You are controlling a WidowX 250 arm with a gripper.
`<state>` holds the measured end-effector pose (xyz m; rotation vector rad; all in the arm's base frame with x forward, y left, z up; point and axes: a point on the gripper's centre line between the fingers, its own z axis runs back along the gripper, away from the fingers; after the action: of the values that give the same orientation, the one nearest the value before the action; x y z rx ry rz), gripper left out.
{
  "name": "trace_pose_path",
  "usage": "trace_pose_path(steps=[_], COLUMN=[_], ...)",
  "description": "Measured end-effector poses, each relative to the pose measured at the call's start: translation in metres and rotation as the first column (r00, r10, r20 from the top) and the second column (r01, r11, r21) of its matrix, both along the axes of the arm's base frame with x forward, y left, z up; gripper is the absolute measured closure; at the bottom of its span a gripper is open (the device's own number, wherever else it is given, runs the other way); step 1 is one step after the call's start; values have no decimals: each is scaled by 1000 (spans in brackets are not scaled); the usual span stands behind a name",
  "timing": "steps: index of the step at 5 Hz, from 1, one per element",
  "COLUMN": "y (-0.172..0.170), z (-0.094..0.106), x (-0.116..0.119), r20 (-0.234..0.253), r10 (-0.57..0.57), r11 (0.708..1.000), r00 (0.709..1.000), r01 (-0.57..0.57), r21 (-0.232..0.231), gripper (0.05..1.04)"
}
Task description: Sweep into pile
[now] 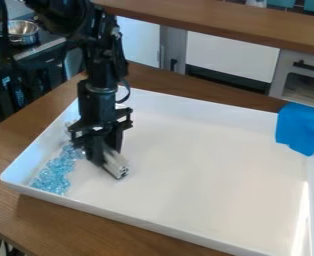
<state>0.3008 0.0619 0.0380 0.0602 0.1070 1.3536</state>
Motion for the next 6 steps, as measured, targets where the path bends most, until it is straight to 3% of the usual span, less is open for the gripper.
trace_pose_path(steps=[2, 4, 5, 6], y=[1, 2, 6, 0], z=[2, -1, 6, 18], x=[-25, -44, -39, -27], r20=[-17, -63, -19, 34], r10=[-18, -48, -109, -114], r11=[999, 998, 994, 993], r00=[1000, 997, 994, 993], r01=[17, 46, 109, 115], r21=[-44, -39, -3, -30], gripper=[701, 701, 701, 701])
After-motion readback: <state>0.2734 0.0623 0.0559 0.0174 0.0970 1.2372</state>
